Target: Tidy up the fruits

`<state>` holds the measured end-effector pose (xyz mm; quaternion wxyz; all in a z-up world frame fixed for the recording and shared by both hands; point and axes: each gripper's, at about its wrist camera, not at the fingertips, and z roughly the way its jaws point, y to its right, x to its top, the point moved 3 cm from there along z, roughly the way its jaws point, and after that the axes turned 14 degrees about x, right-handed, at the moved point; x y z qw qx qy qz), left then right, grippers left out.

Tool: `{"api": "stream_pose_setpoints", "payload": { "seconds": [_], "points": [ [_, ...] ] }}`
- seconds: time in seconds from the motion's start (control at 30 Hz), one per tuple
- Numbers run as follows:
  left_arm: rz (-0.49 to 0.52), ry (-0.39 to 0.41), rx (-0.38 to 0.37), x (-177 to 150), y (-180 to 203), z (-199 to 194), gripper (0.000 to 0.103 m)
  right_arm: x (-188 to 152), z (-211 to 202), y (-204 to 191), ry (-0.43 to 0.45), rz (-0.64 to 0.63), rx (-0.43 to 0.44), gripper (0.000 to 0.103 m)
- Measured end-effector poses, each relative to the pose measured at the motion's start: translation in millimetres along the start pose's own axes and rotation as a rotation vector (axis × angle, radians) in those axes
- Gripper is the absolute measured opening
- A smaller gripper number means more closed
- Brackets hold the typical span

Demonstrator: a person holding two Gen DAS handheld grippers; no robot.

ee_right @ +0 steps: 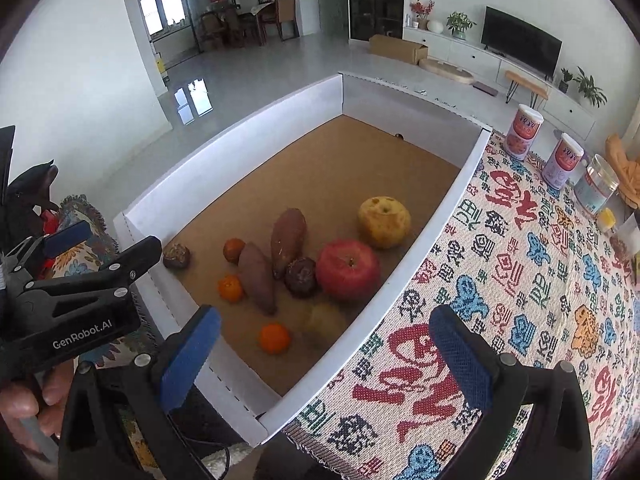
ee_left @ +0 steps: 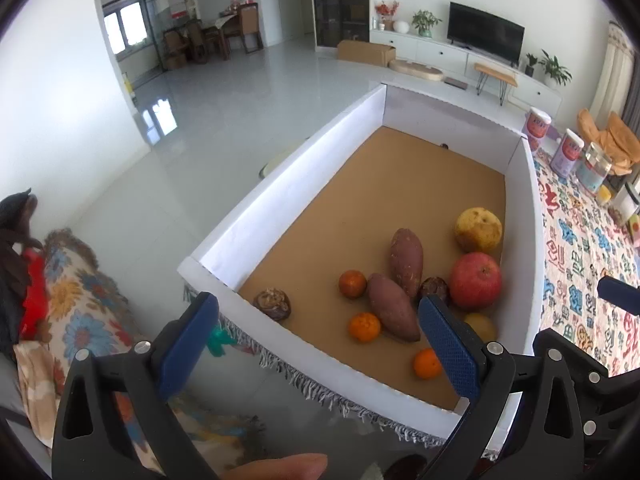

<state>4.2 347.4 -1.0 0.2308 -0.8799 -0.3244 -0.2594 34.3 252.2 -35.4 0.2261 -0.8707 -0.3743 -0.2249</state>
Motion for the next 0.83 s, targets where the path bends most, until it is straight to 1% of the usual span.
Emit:
{"api": "stream_pose_setpoints", "payload": {
  "seconds": [0.37,0.6,0.83],
  "points": [
    [0.000,-0.006,0.006,0.1,-4.3,7.2,0.101,1.1,4.9,-1.4,-0.013,0.003,-0.010,0.103],
    [0.012,0.004,0.018,0.6,-3.8,6.2,0.101,2.4,6.6,-3.4,-0.013,-0.003,-0.008,0.103],
    [-0.008,0.005,0.012,1.1,-8.0,2.7,0.102,2.1,3.9,-1.5,-0.005,0.001,-0.011,0.103]
  ]
}}
